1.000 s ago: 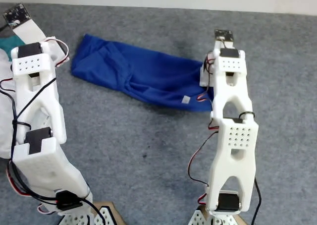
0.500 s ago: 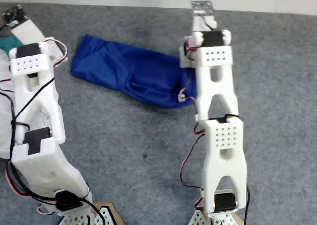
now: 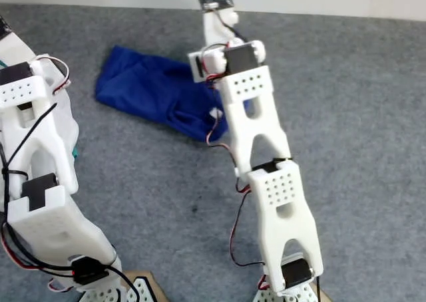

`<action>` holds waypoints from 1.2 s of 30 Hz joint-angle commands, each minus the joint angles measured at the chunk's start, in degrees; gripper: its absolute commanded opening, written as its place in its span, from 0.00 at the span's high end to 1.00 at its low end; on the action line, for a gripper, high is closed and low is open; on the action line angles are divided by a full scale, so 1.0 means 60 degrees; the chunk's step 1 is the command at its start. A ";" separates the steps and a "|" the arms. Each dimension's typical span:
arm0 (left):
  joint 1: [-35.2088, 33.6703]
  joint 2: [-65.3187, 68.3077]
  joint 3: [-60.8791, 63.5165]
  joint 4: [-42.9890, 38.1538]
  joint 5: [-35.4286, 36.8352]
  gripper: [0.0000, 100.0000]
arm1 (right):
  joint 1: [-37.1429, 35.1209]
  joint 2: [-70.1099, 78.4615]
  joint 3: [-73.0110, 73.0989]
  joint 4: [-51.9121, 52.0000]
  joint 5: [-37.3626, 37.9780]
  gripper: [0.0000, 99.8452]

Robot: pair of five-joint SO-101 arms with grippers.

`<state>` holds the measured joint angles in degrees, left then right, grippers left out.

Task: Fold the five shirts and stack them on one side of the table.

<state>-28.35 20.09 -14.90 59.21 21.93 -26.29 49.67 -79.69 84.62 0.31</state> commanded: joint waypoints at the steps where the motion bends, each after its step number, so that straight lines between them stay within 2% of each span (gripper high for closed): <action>1: -0.0242 -0.0579 -0.0051 0.0073 -0.0059 0.99 | -0.0667 -0.0066 -0.0418 -0.1077 0.0498 0.99; 11: -0.0374 -0.0579 0.0139 0.0015 -0.0059 0.99 | -0.1648 0.1253 -0.0418 -0.4081 0.0645 0.99; 20: -0.0388 -0.0564 0.0315 0.0000 -0.0059 0.99 | -0.2410 0.3201 -0.0447 -0.7729 0.2564 0.99; 24: -0.0388 -0.0564 0.0315 0.0000 -0.0059 0.99 | -0.2791 0.3919 -0.0418 -0.8637 0.3062 0.99; 30: -0.0388 -0.0564 0.0315 0.0000 -0.0059 0.99 | -0.2967 0.4476 -0.0476 -0.9106 0.3282 0.98; 34: -0.0359 -0.0564 0.0330 0.0000 -0.0059 0.99 | -0.2894 0.3905 -0.0491 -0.7832 0.3267 0.82; 36: -0.0344 -0.0564 0.0330 0.0000 -0.0059 0.99 | -0.2879 0.3524 -0.0491 -0.7289 0.3282 0.81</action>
<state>-29.93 20.09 -12.53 59.21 21.93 -43.25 77.45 -79.60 36.79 19.21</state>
